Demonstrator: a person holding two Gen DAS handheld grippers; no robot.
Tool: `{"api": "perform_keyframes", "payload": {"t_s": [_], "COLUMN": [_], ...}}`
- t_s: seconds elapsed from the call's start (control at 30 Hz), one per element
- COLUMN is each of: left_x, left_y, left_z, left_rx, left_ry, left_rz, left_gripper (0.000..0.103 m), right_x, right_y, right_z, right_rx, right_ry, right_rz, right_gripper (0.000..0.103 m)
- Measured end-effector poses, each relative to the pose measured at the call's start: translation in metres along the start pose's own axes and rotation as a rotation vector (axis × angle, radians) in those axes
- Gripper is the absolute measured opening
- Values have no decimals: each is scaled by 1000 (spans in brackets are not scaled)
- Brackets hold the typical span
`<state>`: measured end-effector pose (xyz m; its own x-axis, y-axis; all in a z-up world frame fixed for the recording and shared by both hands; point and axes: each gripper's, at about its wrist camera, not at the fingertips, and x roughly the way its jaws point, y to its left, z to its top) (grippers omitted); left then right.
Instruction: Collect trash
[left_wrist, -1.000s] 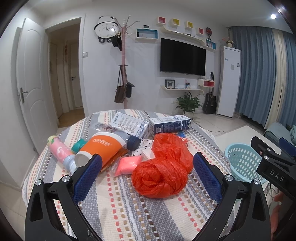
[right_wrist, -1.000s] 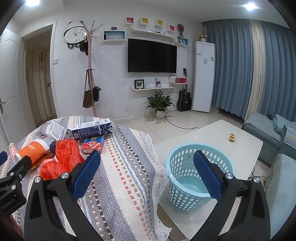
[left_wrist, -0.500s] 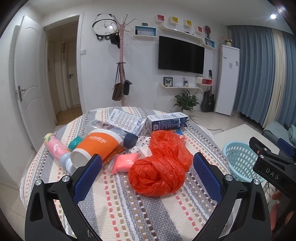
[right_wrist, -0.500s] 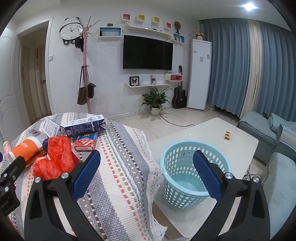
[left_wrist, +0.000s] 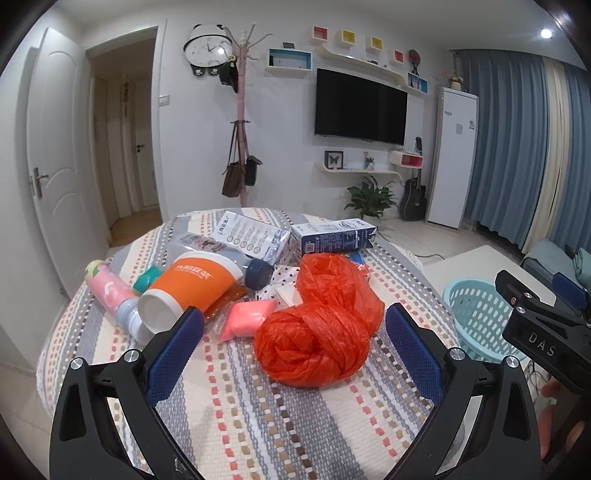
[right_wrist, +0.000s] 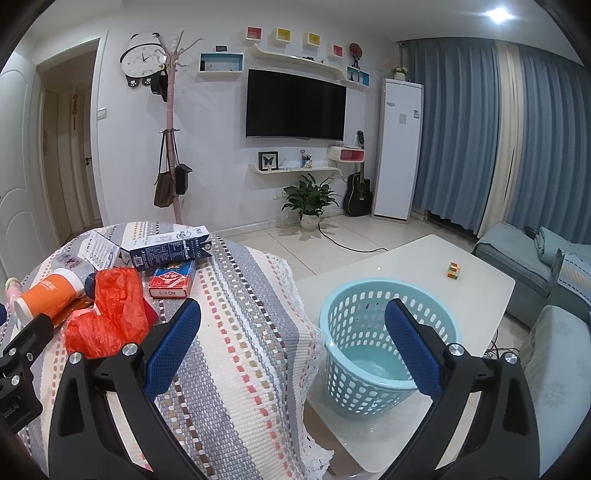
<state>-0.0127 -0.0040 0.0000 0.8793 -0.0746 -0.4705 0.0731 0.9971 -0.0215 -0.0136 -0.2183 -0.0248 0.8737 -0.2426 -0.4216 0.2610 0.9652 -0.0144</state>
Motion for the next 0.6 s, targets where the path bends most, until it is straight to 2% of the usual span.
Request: {"api": "perform_keyframes", "payload": {"t_s": [0.5, 0.6], "left_x": [1, 2], "left_y": [10, 24], "left_z": [-2, -2], "left_rx": [-14, -38], "left_ry": [10, 18], "left_rz": [0, 6], "left_gripper": [95, 95], "right_x": [-1, -1], "right_y": [3, 2], "right_z": [-1, 0], "right_rx": [-7, -6], "right_ry": [6, 6], "right_rz": [7, 13], "right_gripper": [95, 90]}}
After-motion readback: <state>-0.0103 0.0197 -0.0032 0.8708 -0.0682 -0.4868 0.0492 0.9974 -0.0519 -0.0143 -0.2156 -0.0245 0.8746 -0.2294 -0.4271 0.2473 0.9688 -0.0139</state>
